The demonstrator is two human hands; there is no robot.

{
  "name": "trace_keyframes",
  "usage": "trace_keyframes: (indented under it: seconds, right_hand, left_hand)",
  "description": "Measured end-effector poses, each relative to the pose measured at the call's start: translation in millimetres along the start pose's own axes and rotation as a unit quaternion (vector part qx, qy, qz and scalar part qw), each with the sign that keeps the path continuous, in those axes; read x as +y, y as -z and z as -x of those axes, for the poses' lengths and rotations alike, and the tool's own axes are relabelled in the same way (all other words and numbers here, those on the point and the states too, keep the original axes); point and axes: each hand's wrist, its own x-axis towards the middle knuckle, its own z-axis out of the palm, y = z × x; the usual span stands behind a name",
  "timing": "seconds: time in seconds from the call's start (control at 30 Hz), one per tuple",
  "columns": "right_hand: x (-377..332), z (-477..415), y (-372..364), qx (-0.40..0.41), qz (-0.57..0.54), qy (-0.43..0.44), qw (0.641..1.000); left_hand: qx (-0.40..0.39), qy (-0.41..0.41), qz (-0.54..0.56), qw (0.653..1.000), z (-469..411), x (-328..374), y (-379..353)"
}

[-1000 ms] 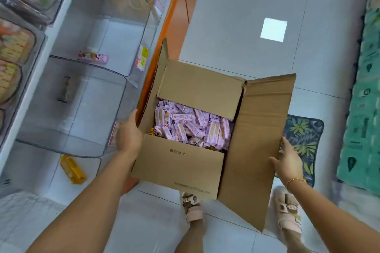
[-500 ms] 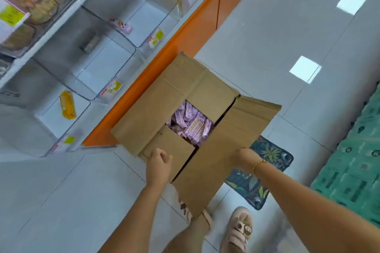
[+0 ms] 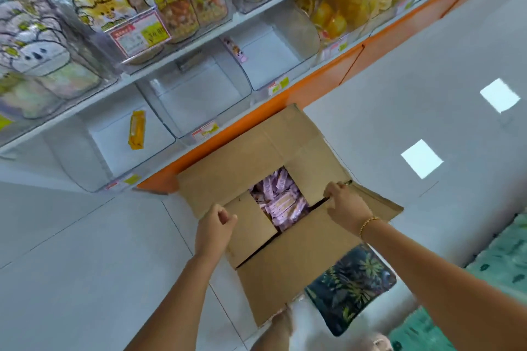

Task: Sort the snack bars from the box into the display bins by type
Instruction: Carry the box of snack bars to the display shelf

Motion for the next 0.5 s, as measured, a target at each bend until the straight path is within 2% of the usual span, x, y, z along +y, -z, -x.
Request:
trace_keyframes:
  seconds: [0.27, 0.5]
  right_hand:
    - [-4, -41, 16, -0.065, 0.102, 0.034, 0.992]
    - [-4, -104, 3, -0.157, 0.241, 0.118, 0.950]
  left_hand:
    - [-0.012, 0.008, -0.005, 1.000, -20, 3, -7]
    - [-0.054, 0.012, 0.026, 0.998, -41, 15, -50]
